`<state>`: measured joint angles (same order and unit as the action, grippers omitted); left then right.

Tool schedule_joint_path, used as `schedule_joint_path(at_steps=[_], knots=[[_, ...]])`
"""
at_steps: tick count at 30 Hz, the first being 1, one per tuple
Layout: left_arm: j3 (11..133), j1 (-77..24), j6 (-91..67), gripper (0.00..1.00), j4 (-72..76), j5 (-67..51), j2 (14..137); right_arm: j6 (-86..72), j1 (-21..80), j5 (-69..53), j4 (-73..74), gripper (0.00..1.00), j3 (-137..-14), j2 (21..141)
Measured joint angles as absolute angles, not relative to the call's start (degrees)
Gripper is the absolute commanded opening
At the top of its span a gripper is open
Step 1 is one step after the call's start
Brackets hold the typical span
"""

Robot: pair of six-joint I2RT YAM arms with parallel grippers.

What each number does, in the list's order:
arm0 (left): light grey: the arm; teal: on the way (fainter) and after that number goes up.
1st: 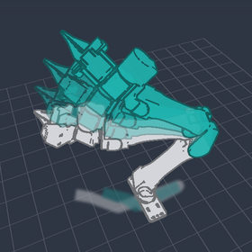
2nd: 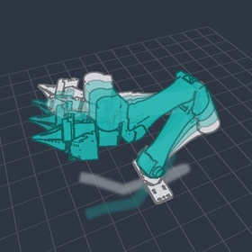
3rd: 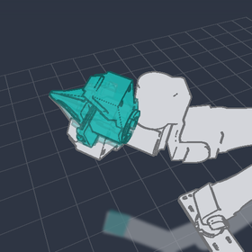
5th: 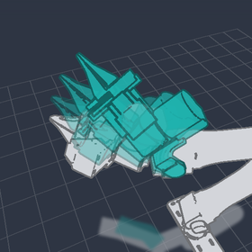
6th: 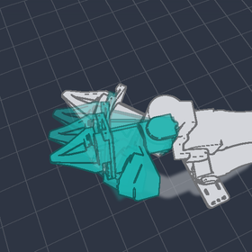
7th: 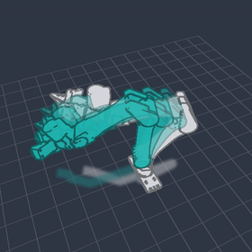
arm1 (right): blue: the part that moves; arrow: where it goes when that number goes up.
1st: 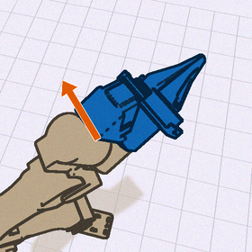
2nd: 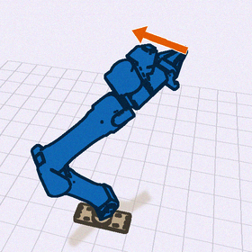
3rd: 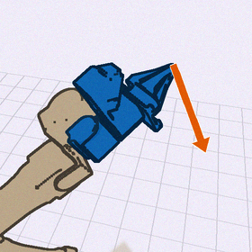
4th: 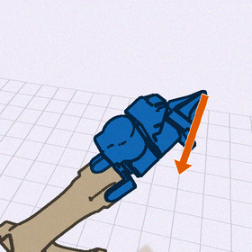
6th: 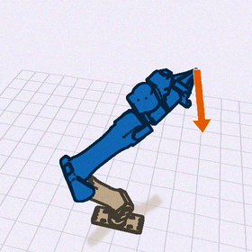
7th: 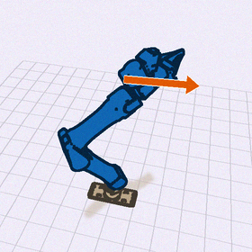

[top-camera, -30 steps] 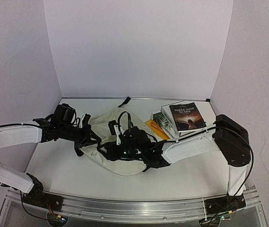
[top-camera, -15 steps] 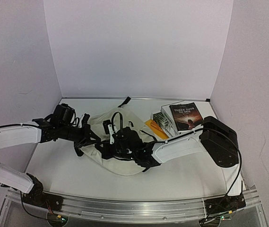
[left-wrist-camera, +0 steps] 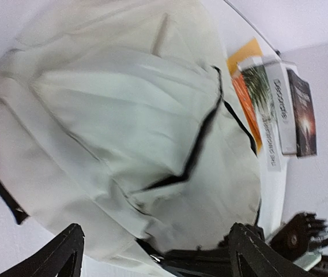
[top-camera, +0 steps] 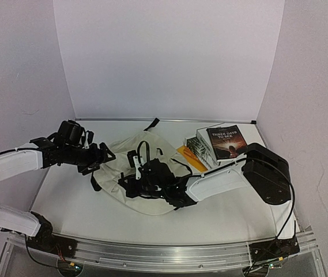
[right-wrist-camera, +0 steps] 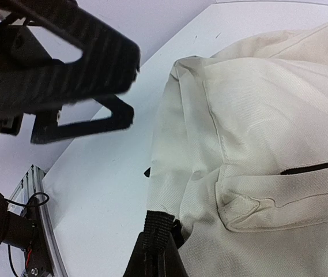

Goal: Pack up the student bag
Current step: Unzip the student bag at the center of the board.

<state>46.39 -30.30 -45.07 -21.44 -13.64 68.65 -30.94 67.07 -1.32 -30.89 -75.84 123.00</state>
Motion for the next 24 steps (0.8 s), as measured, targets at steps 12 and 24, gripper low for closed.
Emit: schedule_joint_path(at_steps=[12, 24], knots=[[47.0, -20.8, -44.4, 0.93, -23.7, -7.9, 80.0, -31.1, 67.2, -1.3, -31.3, 0.0, -74.6, 123.0], [52.9, -20.0, -43.5, 0.03, -20.2, -7.7, 93.0, -31.1, 67.8, 0.4, -30.6, 0.0, -73.3, 120.9]])
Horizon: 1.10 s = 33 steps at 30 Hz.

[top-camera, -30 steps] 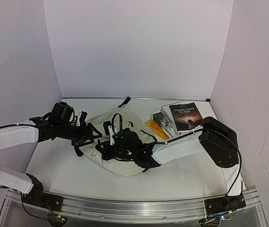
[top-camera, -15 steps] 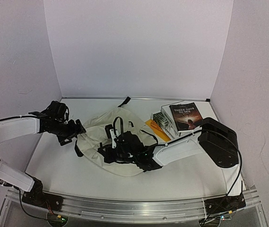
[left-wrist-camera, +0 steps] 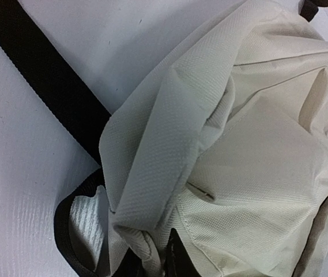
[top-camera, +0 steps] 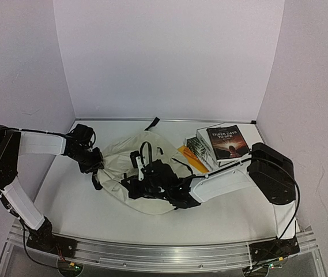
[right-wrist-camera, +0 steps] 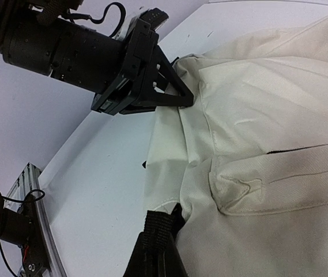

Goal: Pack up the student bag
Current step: Unzip the student bag at the center of the board.

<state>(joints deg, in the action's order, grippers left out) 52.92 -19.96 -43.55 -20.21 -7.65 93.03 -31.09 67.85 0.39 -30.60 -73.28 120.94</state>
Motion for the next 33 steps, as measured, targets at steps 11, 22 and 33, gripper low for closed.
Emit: schedule_joint_path(at_steps=[11, 22, 33], knots=[[56.2, -15.4, -40.8, 0.0, -17.3, -11.8, 96.9, -31.7, 69.7, 4.2, -28.0, 0.0, -65.8, 111.9], [70.7, -10.4, -31.9, 0.14, -16.2, -18.6, 110.2, -34.3, 70.5, 7.4, -26.5, 0.0, -61.0, 108.5], [66.0, -11.0, -33.1, 0.85, -14.8, -17.9, 103.1, -34.9, 70.6, 8.4, -25.2, 0.0, -64.3, 109.7]])
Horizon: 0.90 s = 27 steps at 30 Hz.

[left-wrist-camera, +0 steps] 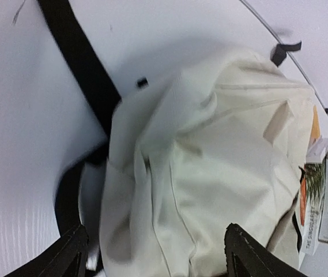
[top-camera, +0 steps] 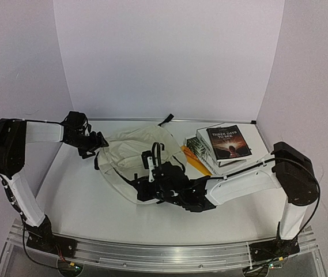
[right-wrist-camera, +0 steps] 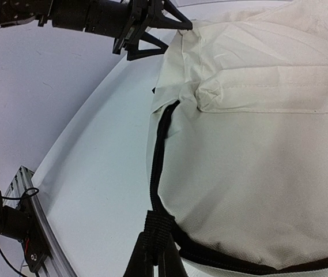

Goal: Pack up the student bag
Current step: Unzip the student bag at the center of the board.

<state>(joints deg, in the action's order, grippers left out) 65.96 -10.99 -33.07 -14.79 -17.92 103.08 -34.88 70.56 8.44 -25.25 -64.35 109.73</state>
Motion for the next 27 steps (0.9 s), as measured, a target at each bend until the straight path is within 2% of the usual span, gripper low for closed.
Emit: schedule_joint_path(at_steps=[8, 14, 18, 20, 24, 27], knots=[[52.1, -22.9, -42.1, 0.88, -17.1, -18.2, 86.8, -34.3, 70.9, 7.1, -25.6, 0.0, -68.1, 113.4], [47.3, -26.3, -48.3, 0.89, -20.0, -19.4, 81.2, -34.0, 71.0, 6.1, -25.8, 0.0, -70.4, 115.8], [46.4, -27.3, -50.6, 0.86, -21.0, -20.0, 80.2, -33.9, 71.0, 5.7, -26.1, 0.0, -71.2, 116.4], [46.3, -27.8, -51.1, 0.78, -21.0, -20.5, 80.2, -33.9, 71.0, 5.6, -26.1, 0.0, -71.6, 116.6], [46.3, -28.3, -51.6, 0.53, -20.6, -21.4, 80.8, -33.8, 71.0, 5.5, -26.1, 0.0, -71.9, 116.9], [46.3, -28.5, -52.3, 0.4, -20.3, -21.3, 82.0, -33.6, 71.0, 5.4, -26.1, 0.0, -71.9, 117.0]])
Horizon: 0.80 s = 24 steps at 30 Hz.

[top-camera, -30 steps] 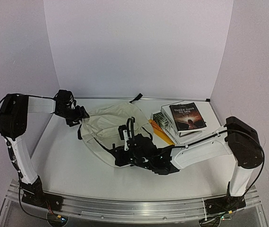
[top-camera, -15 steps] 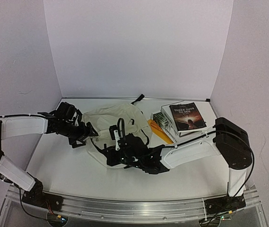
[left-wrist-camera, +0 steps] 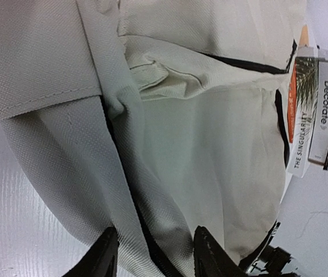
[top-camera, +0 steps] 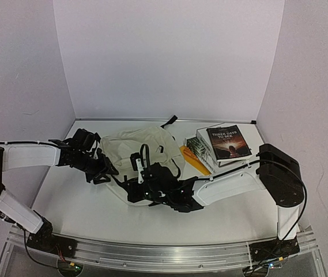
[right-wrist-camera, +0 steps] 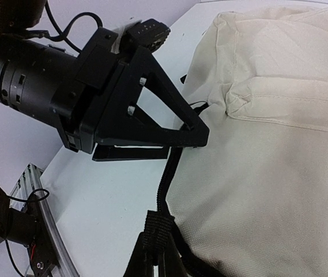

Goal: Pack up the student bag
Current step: Unzip the student bag at the center of the board.

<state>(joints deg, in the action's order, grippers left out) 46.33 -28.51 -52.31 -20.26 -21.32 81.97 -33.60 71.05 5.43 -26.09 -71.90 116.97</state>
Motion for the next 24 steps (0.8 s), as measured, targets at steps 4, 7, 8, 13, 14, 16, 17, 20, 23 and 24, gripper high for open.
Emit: schedule_joint_path(at_steps=[4, 7, 8, 13, 14, 16, 17, 20, 23, 24], knots=[[46.2, -28.5, -52.7, 0.24, -19.9, -21.2, 82.8, -33.3, 71.1, 5.6, -26.1, 0.0, -71.9, 117.0], [45.8, -28.5, -52.7, 0.09, -19.3, -21.3, 83.0, -32.9, 71.2, 6.1, -26.0, 0.0, -71.9, 117.0], [45.6, -28.5, -52.7, 0.06, -19.1, -21.3, 83.0, -32.8, 71.3, 6.4, -26.0, 0.0, -71.9, 117.0], [45.3, -28.6, -52.6, 0.0, -18.2, -21.4, 83.5, -32.7, 71.5, 7.4, -25.5, 0.0, -71.9, 117.0], [45.2, -28.6, -52.5, 0.0, -18.1, -21.4, 83.5, -32.8, 71.5, 7.9, -25.3, 0.0, -71.9, 116.9], [45.2, -28.6, -52.4, 0.0, -18.0, -21.3, 83.5, -32.8, 71.5, 8.8, -24.9, 0.0, -71.5, 116.2], [45.2, -28.4, -52.3, 0.0, -18.0, -21.3, 83.5, -32.9, 71.6, 9.5, -24.6, 0.0, -70.9, 115.5], [45.2, -27.8, -51.6, 0.0, -18.1, -21.9, 83.4, -33.2, 71.6, 11.7, -23.1, 0.0, -68.6, 112.5], [45.1, -26.2, -50.8, 0.0, -18.2, -23.5, 82.8, -33.8, 71.6, 14.2, -21.7, 0.0, -66.5, 109.6], [45.0, -25.5, -50.6, 0.0, -18.2, -23.9, 82.4, -34.1, 71.6, 14.9, -21.4, 0.0, -65.7, 108.7]])
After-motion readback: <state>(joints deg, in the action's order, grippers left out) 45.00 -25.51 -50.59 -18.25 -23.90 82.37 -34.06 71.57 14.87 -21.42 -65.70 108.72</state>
